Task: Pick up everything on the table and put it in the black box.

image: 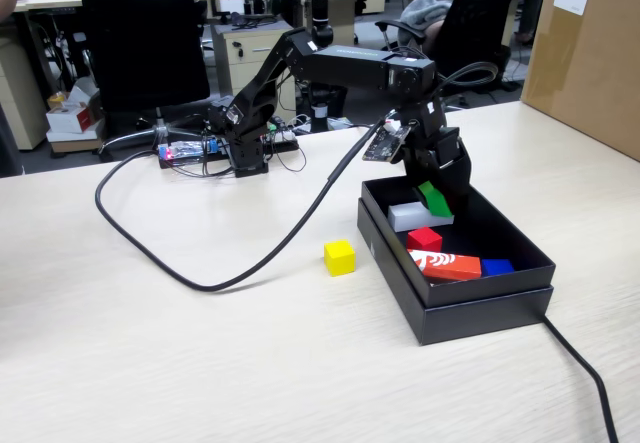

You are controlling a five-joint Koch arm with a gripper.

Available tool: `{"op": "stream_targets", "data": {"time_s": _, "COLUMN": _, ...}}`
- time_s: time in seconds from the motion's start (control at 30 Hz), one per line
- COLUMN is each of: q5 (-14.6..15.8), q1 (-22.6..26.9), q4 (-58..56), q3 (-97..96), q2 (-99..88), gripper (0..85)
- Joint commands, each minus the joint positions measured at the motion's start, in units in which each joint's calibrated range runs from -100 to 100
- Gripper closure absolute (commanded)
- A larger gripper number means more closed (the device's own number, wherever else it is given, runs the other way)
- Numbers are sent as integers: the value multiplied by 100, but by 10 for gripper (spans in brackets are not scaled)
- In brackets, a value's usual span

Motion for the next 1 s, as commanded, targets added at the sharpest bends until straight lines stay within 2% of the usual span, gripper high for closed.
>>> {"op": "stream_targets", "data": {"time_s": 0.0, "q5": -10, "q1": 5, "q4": 73, "q3": 125, "q2": -199, "gripper": 650}}
{"op": "stream_targets", "data": {"time_s": 0.07, "q5": -10, "q1": 5, "q4": 73, "q3": 16, "q2": -256, "gripper": 584}}
{"op": "stream_targets", "data": {"time_s": 0.27, "q5": -20, "q1": -181, "q4": 73, "q3": -166, "q2": -2218, "gripper": 573}}
{"op": "stream_targets", "data": {"time_s": 0.3, "q5": -24, "q1": -254, "q4": 73, "q3": -220, "q2": -2551, "gripper": 571}}
{"op": "stream_targets", "data": {"time_s": 0.33, "q5": -34, "q1": -440, "q4": 56, "q3": -392, "q2": -3171, "gripper": 529}}
{"op": "stream_targets", "data": {"time_s": 0.4, "q5": -68, "q1": -615, "q4": 56, "q3": -682, "q2": -3756, "gripper": 525}}
{"op": "stream_targets", "data": {"time_s": 0.5, "q5": -176, "q1": -884, "q4": -83, "q3": -1489, "q2": -4628, "gripper": 444}}
{"op": "stream_targets", "data": {"time_s": 0.63, "q5": -269, "q1": -1079, "q4": -91, "q3": -2079, "q2": -4972, "gripper": 431}}
{"op": "stream_targets", "data": {"time_s": 0.73, "q5": -332, "q1": -1211, "q4": -91, "q3": -2677, "q2": -5110, "gripper": 390}}
{"op": "stream_targets", "data": {"time_s": 0.97, "q5": -371, "q1": -1309, "q4": 4, "q3": -3448, "q2": -5156, "gripper": 372}}
